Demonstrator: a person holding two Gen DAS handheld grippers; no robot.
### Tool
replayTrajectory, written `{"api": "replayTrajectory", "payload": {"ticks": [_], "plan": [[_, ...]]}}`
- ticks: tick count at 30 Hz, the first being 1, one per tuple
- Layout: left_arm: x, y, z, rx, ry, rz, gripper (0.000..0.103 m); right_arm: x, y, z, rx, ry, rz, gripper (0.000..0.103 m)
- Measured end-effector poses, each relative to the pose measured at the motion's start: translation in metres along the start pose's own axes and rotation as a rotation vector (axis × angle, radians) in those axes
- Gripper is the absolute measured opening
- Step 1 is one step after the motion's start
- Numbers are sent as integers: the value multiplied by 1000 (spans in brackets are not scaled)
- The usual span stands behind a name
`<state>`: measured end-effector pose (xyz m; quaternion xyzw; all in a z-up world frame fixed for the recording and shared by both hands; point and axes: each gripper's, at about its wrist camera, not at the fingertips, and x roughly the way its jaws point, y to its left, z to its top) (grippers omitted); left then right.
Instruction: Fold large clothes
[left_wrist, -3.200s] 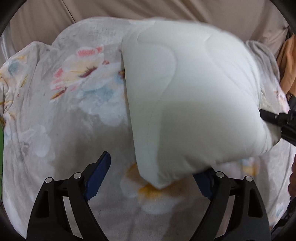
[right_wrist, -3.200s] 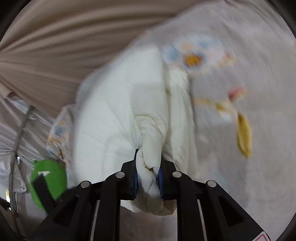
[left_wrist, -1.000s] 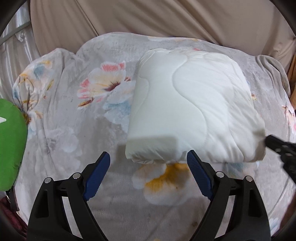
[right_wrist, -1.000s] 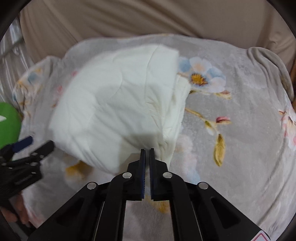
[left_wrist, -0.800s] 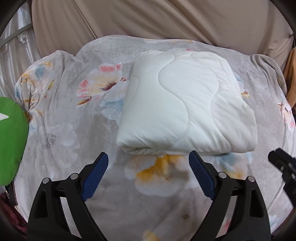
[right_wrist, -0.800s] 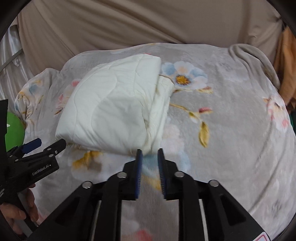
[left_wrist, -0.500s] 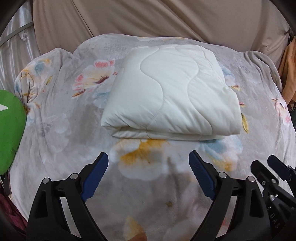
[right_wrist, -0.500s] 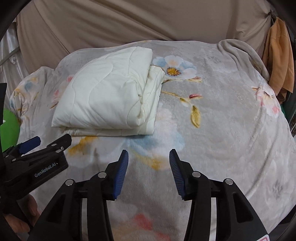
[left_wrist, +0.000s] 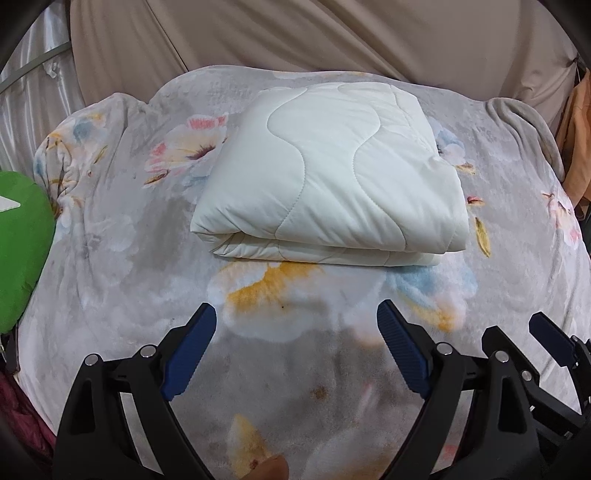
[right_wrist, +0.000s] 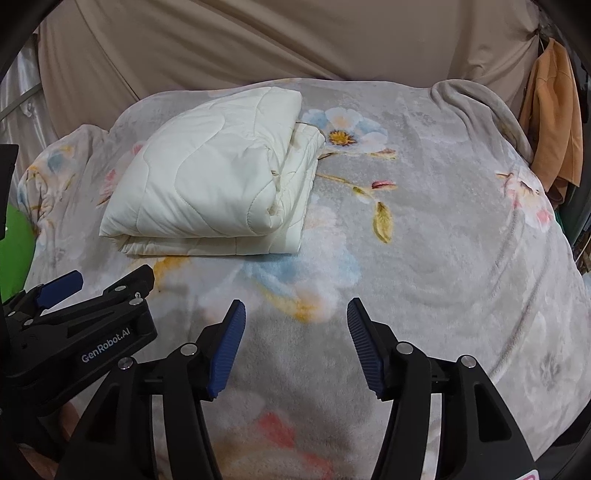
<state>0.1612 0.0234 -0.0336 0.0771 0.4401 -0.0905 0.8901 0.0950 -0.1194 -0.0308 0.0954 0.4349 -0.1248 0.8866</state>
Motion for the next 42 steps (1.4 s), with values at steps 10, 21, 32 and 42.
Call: {"api": "replayTrajectory", "payload": {"ticks": [10, 21, 32, 42], "plan": [[0, 6, -3, -4, -9, 24, 86, 3, 3, -1, -1, 11, 7, 57], [5, 14, -5, -4, 0, 33, 86, 9, 13, -2, 1, 27, 8, 57], [10, 16, -3, 3, 9, 29, 86, 12, 17, -2, 7, 27, -3, 57], [14, 18, 0, 7, 11, 24, 86, 14, 16, -1, 11, 25, -11, 57]]}}
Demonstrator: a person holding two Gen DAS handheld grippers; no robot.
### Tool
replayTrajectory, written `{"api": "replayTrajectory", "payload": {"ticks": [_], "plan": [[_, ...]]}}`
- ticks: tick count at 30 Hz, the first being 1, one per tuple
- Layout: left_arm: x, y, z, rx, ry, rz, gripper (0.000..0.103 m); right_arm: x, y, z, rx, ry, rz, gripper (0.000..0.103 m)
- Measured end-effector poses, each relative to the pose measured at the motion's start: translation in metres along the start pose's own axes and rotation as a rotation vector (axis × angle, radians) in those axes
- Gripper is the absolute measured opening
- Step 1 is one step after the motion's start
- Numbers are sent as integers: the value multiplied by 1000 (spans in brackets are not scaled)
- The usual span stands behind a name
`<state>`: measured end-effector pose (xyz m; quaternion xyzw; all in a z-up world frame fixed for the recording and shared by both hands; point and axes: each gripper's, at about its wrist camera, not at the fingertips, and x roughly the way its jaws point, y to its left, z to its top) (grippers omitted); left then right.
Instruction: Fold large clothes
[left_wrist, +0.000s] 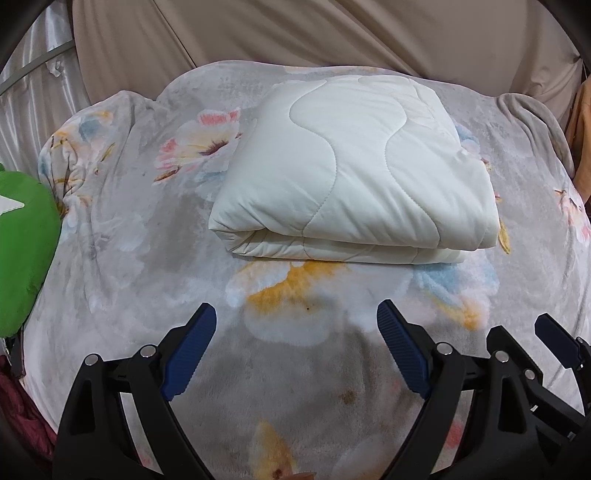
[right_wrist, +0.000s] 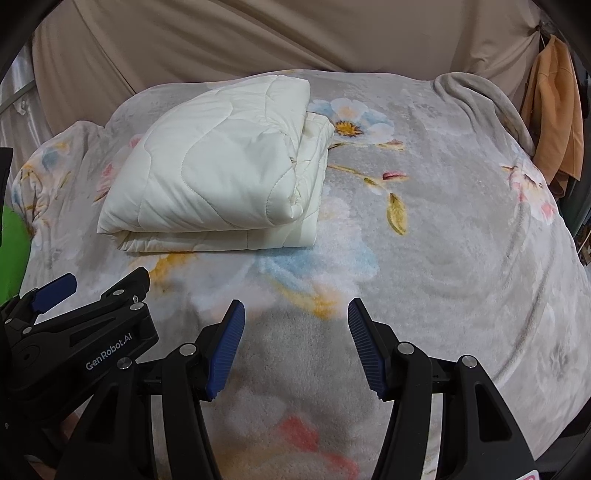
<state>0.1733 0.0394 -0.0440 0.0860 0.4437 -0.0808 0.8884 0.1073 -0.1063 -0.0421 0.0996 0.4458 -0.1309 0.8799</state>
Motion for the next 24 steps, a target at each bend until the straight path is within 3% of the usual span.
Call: {"api": "replayTrajectory", "payload": {"ticks": [24], "plan": [[5, -1, 2, 5, 7, -1, 86, 3, 3, 0, 19, 11, -8, 57]]}}
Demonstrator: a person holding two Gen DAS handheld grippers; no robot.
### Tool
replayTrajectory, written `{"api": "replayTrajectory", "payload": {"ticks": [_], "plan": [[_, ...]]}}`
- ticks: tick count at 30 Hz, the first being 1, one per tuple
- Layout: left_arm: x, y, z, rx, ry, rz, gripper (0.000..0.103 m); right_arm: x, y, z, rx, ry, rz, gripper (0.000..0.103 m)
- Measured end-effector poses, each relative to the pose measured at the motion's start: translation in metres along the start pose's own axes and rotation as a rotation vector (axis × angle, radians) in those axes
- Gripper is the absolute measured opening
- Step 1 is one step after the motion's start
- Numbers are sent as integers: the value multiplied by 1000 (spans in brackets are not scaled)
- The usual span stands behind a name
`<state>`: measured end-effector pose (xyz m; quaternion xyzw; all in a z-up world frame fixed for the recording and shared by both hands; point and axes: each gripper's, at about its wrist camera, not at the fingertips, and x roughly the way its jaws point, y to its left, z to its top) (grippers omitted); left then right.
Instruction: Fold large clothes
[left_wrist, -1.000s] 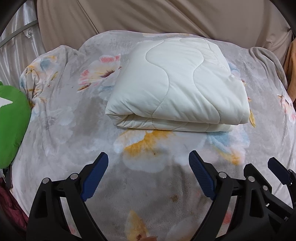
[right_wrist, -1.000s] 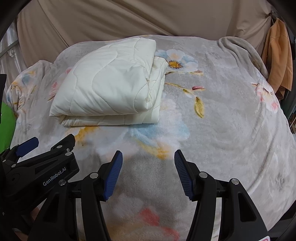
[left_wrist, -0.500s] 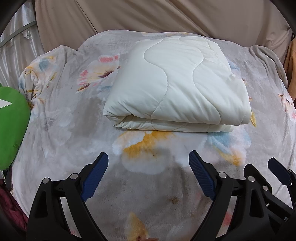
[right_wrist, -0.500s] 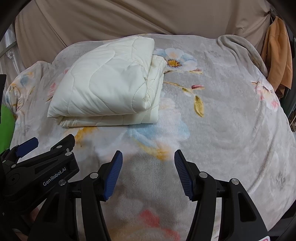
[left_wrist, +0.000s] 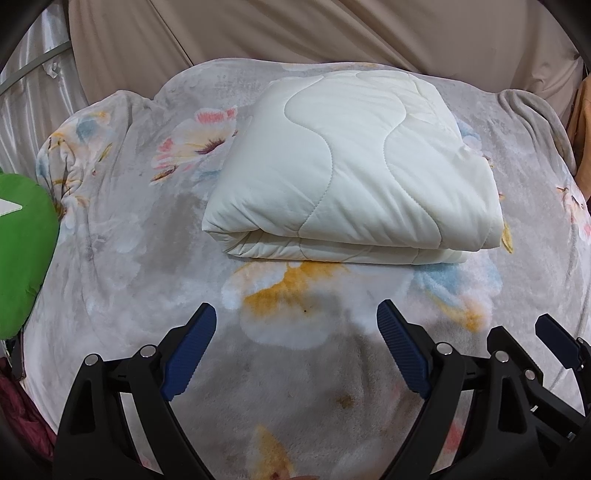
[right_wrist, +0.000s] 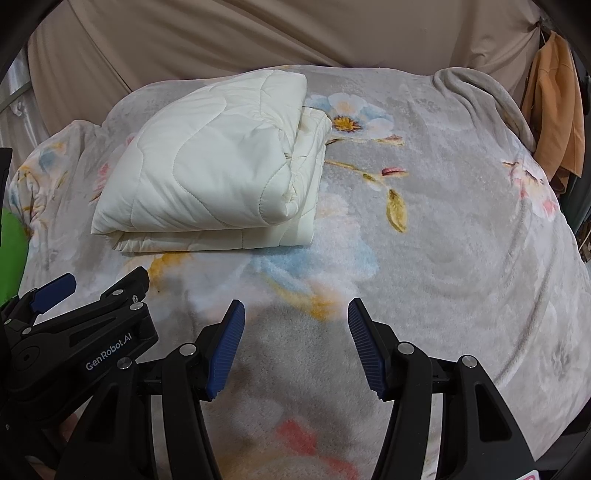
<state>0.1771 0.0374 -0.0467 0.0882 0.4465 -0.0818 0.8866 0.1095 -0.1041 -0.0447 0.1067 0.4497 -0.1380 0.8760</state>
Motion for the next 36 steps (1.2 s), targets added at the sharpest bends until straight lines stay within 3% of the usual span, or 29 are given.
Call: {"api": "replayTrajectory", "payload": {"ticks": [36], "plan": [[0, 5, 0, 6, -18, 11, 86, 3, 0, 0, 3, 4, 3, 57]]}}
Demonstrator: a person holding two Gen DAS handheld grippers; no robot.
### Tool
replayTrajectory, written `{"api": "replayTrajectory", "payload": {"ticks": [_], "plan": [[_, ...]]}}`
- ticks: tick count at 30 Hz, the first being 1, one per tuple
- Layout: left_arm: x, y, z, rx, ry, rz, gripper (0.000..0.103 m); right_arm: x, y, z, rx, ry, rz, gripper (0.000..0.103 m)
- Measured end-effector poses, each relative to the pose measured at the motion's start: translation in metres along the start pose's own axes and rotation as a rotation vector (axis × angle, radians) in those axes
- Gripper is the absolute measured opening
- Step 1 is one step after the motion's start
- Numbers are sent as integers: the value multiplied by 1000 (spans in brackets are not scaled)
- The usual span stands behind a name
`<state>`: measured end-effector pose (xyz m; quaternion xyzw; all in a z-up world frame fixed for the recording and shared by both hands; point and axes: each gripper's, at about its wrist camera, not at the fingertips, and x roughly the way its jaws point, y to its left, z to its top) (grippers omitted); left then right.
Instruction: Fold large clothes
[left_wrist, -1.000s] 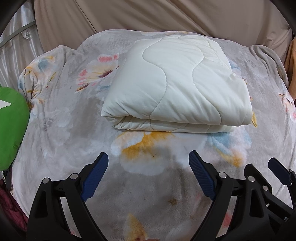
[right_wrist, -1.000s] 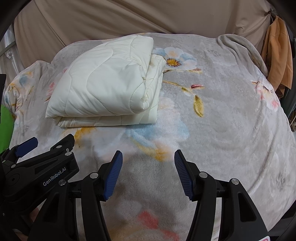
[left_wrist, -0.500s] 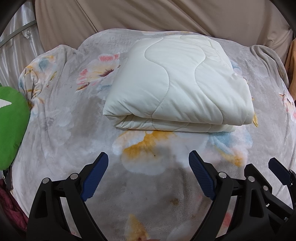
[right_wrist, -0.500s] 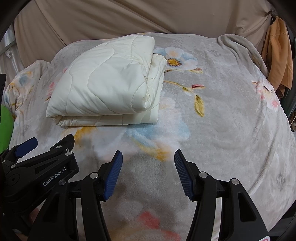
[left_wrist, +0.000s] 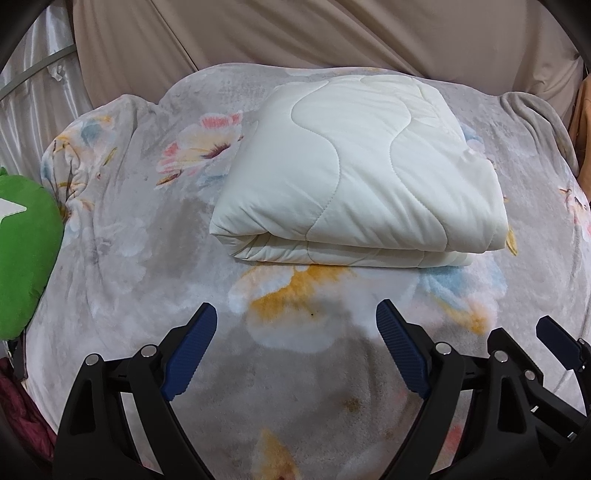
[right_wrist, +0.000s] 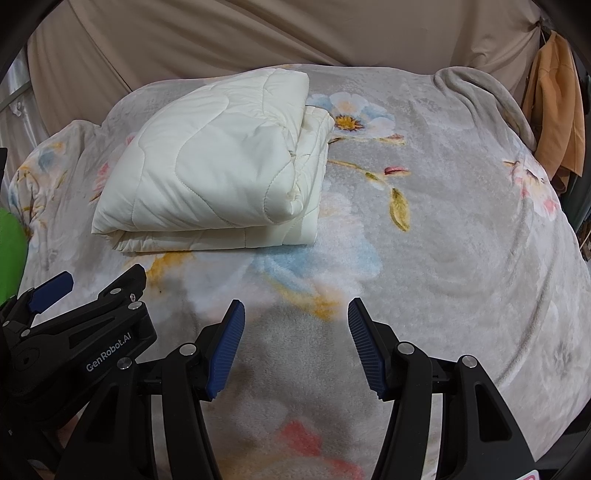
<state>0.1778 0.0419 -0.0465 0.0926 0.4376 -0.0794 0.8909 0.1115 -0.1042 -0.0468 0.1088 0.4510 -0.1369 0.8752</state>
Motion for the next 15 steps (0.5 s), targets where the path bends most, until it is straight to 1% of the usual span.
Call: {"api": "replayTrajectory", "payload": {"ticks": [8, 15], "plan": [[5, 0, 0, -9, 30, -12, 86, 1, 1, -1, 2, 5, -2, 57], [6, -2, -1, -8, 31, -5, 86, 2, 2, -1, 2, 7, -4, 57]]}}
